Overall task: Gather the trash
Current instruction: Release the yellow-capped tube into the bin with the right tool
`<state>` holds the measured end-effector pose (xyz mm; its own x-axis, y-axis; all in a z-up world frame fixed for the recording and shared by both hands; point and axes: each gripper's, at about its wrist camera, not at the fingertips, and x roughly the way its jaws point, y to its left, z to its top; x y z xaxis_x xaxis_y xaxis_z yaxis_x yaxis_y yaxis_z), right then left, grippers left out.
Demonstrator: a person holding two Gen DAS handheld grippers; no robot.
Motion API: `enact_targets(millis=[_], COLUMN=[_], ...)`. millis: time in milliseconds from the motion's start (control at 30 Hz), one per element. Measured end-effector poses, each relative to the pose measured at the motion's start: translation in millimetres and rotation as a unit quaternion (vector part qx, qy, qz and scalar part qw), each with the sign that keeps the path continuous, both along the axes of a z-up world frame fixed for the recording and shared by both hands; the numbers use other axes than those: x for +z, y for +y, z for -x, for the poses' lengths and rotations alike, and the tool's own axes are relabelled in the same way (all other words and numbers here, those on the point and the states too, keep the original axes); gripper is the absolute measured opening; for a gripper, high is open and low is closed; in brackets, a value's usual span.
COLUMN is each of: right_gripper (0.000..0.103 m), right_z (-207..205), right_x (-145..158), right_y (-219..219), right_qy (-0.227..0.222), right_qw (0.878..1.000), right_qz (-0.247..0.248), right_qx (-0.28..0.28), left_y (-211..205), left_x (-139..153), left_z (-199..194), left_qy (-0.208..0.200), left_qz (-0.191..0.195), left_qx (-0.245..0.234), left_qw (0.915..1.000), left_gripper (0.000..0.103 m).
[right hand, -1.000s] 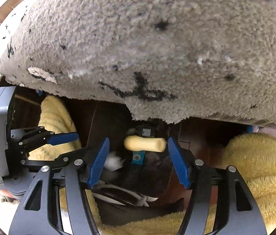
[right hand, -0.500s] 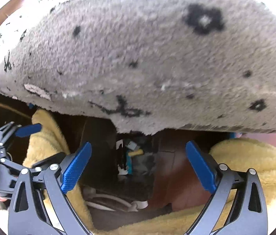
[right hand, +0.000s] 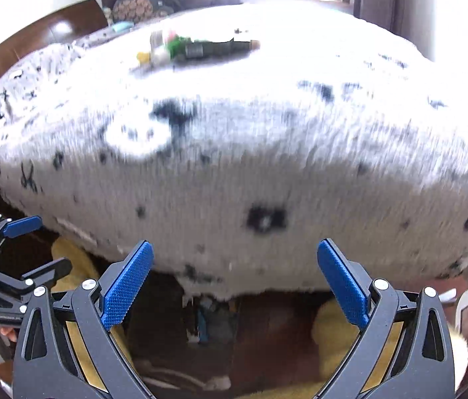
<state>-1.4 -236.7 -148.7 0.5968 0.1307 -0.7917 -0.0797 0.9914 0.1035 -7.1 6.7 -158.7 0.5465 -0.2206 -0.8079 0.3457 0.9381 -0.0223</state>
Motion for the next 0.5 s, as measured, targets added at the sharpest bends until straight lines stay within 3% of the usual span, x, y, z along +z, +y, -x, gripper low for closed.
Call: enact_targets(millis=[233, 500], right_gripper=[0.099, 0.099], right_z=[-38.7, -87.2], right_x=[38.3, 53.9], right_y=[-5.3, -6.3], right_qy=[-0.046, -0.053], right_qw=[0.999, 0.998], right_qz=[0.018, 0.026], right_qx=[-0.009, -0.014], left_y=[4.8, -0.1], left_x=[34.6, 40.5], left_z=[-34.0, -92.0], left_qy=[-0.044, -0.056], left_qz=[-0.017, -0.02], left_qx=[0.012, 0.023], left_qw=[0.9988, 0.998], left_gripper=[0.095, 0.095])
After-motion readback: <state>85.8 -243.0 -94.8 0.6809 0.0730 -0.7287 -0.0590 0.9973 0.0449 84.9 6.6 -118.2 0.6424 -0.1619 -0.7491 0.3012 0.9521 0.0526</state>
